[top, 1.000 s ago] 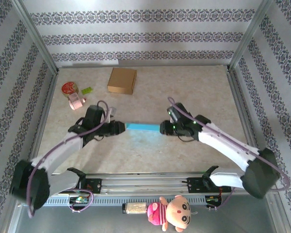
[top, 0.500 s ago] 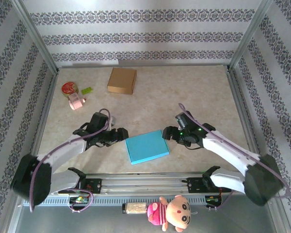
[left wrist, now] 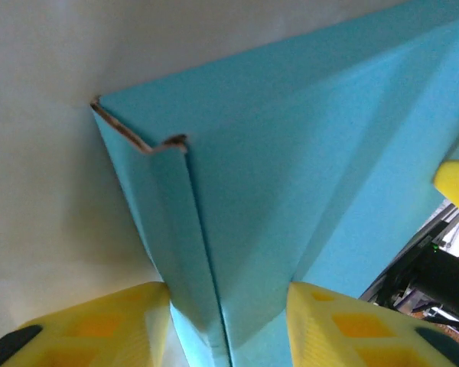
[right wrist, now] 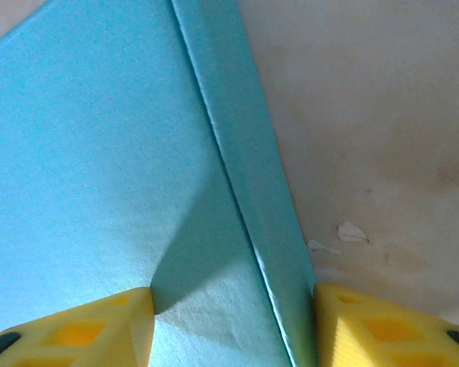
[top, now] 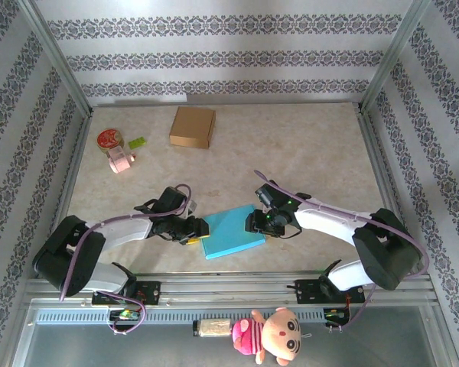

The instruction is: Fold the paper box

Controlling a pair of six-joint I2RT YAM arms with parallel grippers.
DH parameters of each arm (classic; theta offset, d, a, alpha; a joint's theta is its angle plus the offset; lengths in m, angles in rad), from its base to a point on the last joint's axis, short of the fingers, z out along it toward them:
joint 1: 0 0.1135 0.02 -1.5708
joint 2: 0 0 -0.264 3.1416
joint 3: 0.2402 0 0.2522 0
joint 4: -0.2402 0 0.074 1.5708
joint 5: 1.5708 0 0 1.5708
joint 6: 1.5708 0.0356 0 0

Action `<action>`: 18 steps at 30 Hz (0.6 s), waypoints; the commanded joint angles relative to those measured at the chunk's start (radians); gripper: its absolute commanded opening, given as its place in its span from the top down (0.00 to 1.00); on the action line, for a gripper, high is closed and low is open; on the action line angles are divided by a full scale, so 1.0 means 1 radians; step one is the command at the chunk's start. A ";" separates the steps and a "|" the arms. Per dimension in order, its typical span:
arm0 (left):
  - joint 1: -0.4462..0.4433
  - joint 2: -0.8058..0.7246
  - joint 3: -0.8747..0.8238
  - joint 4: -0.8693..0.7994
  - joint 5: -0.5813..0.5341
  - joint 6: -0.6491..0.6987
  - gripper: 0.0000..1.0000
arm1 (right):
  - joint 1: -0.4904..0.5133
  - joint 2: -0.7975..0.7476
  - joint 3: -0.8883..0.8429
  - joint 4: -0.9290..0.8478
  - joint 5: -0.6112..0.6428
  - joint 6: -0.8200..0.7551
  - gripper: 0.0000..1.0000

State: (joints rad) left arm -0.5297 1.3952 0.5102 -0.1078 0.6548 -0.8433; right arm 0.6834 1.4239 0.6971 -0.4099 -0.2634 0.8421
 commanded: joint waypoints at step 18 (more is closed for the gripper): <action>0.035 0.872 1.091 0.212 -0.359 0.179 0.65 | -0.362 0.509 0.637 0.141 0.171 -0.133 0.44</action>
State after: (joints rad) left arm -0.4526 2.2055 1.4895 0.0689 0.3195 -0.7166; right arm 0.3096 1.8671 1.2240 -0.3645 -0.0036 0.7803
